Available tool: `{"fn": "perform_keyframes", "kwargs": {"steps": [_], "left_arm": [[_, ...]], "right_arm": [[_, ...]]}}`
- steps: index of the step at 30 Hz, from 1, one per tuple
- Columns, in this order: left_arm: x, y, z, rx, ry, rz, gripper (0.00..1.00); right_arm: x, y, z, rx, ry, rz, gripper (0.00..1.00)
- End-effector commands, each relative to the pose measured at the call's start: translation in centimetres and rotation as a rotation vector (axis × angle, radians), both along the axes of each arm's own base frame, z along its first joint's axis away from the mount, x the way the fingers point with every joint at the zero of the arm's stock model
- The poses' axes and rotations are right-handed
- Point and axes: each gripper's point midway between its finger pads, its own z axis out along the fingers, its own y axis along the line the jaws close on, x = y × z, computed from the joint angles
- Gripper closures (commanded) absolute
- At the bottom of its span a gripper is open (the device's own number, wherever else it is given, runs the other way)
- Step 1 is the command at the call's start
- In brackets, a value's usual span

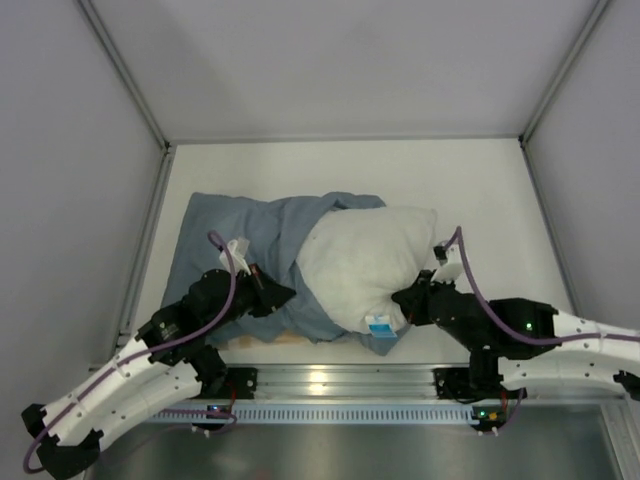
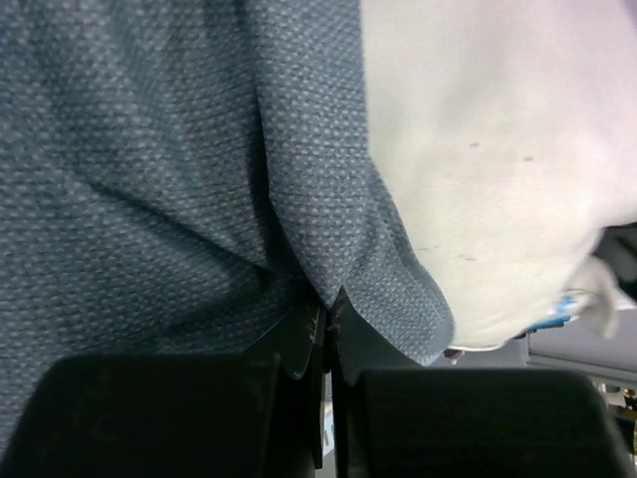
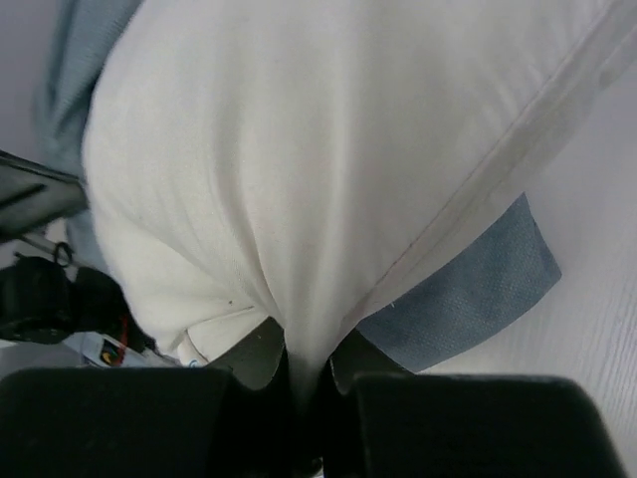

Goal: Remove the pillowcase from the pillow

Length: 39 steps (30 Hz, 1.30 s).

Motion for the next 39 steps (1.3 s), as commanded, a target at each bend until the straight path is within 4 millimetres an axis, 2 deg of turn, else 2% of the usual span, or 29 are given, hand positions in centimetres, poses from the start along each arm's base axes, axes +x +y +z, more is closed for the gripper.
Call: {"fn": "perform_keyframes", "kwargs": {"steps": [1,3,5,6,7,9,10,13,15,20,21,24,25,26,27,28,31,33,36,39], "left_arm": [[0.0,1.2,-0.6,0.039,0.017,0.048,1.0],[-0.1,1.6,-1.0,0.046,0.015,0.059,1.0],[0.0,1.9,-1.5,0.059,0.021,0.074,1.0],[0.1,2.0,-1.8,0.069,0.022,0.076,1.0],[0.1,2.1,-2.1,0.078,0.028,0.082,1.0],[0.4,2.3,-2.5,0.092,0.03,0.099,1.0],[0.4,2.4,-2.8,0.1,0.036,0.104,1.0],[0.6,2.4,-3.1,0.111,0.044,0.111,1.0],[0.7,2.1,-3.1,0.117,0.053,0.107,1.0],[0.5,0.3,-2.2,0.088,0.049,0.029,1.0],[0.6,-0.4,-1.5,0.059,0.027,0.005,0.93],[0.1,-2.6,0.2,-0.024,0.001,-0.097,0.54],[-0.4,-3.4,0.4,-0.045,0.009,-0.144,0.29],[-0.5,-3.9,0.6,-0.06,0.005,-0.163,0.23],[-0.4,-4.4,1.4,-0.088,-0.016,-0.177,0.15],[-0.4,-4.6,1.5,-0.095,-0.018,-0.187,0.05],[-0.2,-5.2,1.1,-0.079,-0.005,-0.199,0.02],[0.6,-4.4,0.3,-0.032,0.019,-0.139,0.01],[1.2,-2.4,-2.7,0.061,0.089,-0.025,0.02],[0.7,-1.7,-4.9,0.058,0.131,0.009,0.06]], "right_arm": [[2.4,-3.5,9.5,0.172,-0.19,-0.127,1.0],[2.8,-6.3,11.4,0.188,-0.23,-0.188,1.0],[2.8,-10.7,13.1,0.211,-0.257,-0.257,1.0],[2.7,-12.3,13.6,0.228,-0.263,-0.276,1.0],[2.3,-14.9,14.4,0.274,-0.271,-0.295,1.0],[2.0,-17.6,14.9,0.326,-0.278,-0.32,1.0],[1.6,-19.7,14.9,0.367,-0.277,-0.333,1.0],[1.2,-22.0,14.5,0.423,-0.267,-0.355,1.0],[1.1,-21.7,13.7,0.408,-0.257,-0.345,1.0],[1.4,-18.2,10.8,0.314,-0.21,-0.327,1.0],[1.4,-17.7,10.4,0.305,-0.2,-0.323,1.0],[1.5,-15.1,7.5,0.236,-0.166,-0.299,1.0],[1.5,-14.3,7.1,0.244,-0.154,-0.292,1.0],[1.4,-13.6,6.4,0.239,-0.137,-0.275,1.0],[1.4,-12.7,4.8,0.205,-0.126,-0.265,1.0],[1.3,-11.9,4.3,0.22,-0.11,-0.26,1.0],[1.0,-9.9,0.9,0.186,-0.059,-0.238,1.0],[0.9,-9.2,-1.5,0.159,-0.026,-0.243,1.0],[1.0,-9.0,-3.0,0.16,0.0,-0.272,1.0],[1.2,-9.2,-2.8,0.143,-0.016,-0.279,1.0]]}}
